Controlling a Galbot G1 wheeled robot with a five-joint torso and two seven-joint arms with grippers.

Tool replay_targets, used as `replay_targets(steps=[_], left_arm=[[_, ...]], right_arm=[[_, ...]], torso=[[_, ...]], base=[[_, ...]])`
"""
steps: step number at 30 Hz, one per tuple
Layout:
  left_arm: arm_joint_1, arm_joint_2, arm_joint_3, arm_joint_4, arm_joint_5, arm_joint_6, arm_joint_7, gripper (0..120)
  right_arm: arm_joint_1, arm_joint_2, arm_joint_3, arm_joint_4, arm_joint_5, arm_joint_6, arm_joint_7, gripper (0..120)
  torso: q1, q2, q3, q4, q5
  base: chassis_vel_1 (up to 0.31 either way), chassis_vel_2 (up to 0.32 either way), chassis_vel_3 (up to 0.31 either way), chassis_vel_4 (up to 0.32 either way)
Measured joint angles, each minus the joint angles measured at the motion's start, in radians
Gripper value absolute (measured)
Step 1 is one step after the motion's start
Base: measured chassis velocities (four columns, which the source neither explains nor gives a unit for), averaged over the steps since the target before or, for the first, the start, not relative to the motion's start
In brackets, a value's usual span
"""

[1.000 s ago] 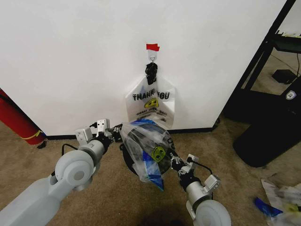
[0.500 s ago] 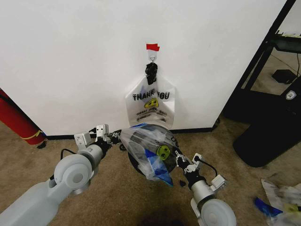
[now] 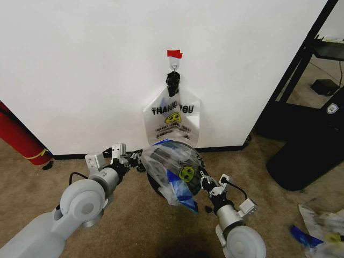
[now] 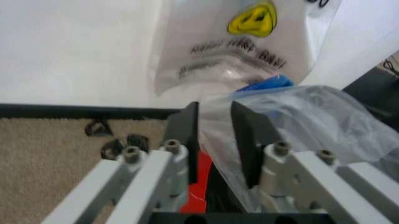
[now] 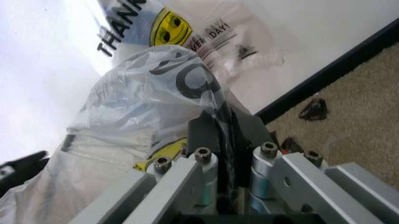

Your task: Pick up the garbage bag from the wall and place it over the trash bin.

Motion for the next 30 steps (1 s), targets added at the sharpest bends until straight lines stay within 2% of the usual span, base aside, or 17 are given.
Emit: replay_targets(steps=[1,2,3,4,6,8,11,12,17,22,27,30], left_arm=[[0.013,0.006,-0.025,-0.024,0.004,0.004,-0.004,34],[0.013,0.006,-0.025,-0.024,0.004,0.004,-0.004,34],[0.03,0.012,-0.051,-0.047,0.01,0.007,-0.006,45],[0.04,0.015,-0.063,-0.059,0.016,0.009,-0.008,50],[0.044,0.017,-0.068,-0.064,0.017,0.01,-0.011,50],[0.065,0.021,-0.091,-0.114,0.019,0.022,-0.059,64],[0.077,0.024,-0.051,-0.18,0.008,0.04,-0.082,77],[0.077,0.024,-0.051,-0.18,0.008,0.04,-0.082,77],[0.097,0.013,0.016,-0.233,-0.105,0.063,-0.087,97],[0.081,-0.003,0.037,-0.233,-0.158,0.065,-0.11,100],[0.037,-0.013,0.073,-0.211,-0.196,0.061,-0.115,97],[-0.001,-0.024,0.137,-0.175,-0.194,0.068,-0.117,95]], right_arm=[[0.007,0.004,-0.001,-0.004,0.0,0.001,0.007,1],[0.007,0.004,-0.001,-0.004,0.0,0.001,0.007,1],[0.015,0.007,-0.001,-0.009,0.0,0.001,0.014,1],[0.02,0.009,-0.001,-0.012,0.0,0.002,0.018,1],[0.021,0.009,0.0,-0.013,0.0,0.002,0.019,1],[0.03,0.016,0.001,-0.023,-0.012,0.005,0.03,1],[0.029,0.023,0.011,-0.028,-0.048,0.012,0.035,1],[0.029,0.023,0.011,-0.028,-0.048,0.012,0.035,1],[0.036,0.025,0.002,-0.036,-0.091,0.017,0.042,1],[0.051,0.018,-0.021,-0.041,-0.102,0.017,0.043,1],[0.048,0.02,-0.029,-0.04,-0.119,0.017,0.043,1],[0.04,0.021,-0.033,-0.034,-0.125,0.017,0.043,1]], torso=[[0.0,0.0,0.0,0.0,0.0001],[0.0,0.0,0.0,0.0,0.0001],[0.0,0.0,0.0,0.0,0.0002],[0.0,0.0,0.0,0.0001,0.0],[0.0,0.0,0.0,0.0001,0.0],[0.0,0.0,0.0,0.0002,0.0001],[0.0,0.0,0.0,-0.0004,0.0001],[0.0,0.0,0.0,-0.0004,0.0001],[0.0,0.0,0.0,0.0001,-0.0001],[0.0,0.0,0.0,0.0005,0.0003],[0.0,0.0,0.0,-0.0001,0.0002],[0.0,0.0,0.0,-0.0001,0.0001]], base=[[0.0,0.0,0.0,0.0],[0.0,0.0,0.0,0.0],[0.0,0.0,0.0,0.0],[0.0,0.0,0.0,0.0],[0.0,0.0,0.0,0.0],[0.0,0.0,0.0,0.0],[0.0,0.0,0.0,0.0],[0.0,0.0,0.0,0.0],[0.0,0.0,0.0,0.0],[0.0,0.0,0.0,0.0],[0.0,0.0,0.0,0.0],[0.0,0.0,0.0,0.0]])
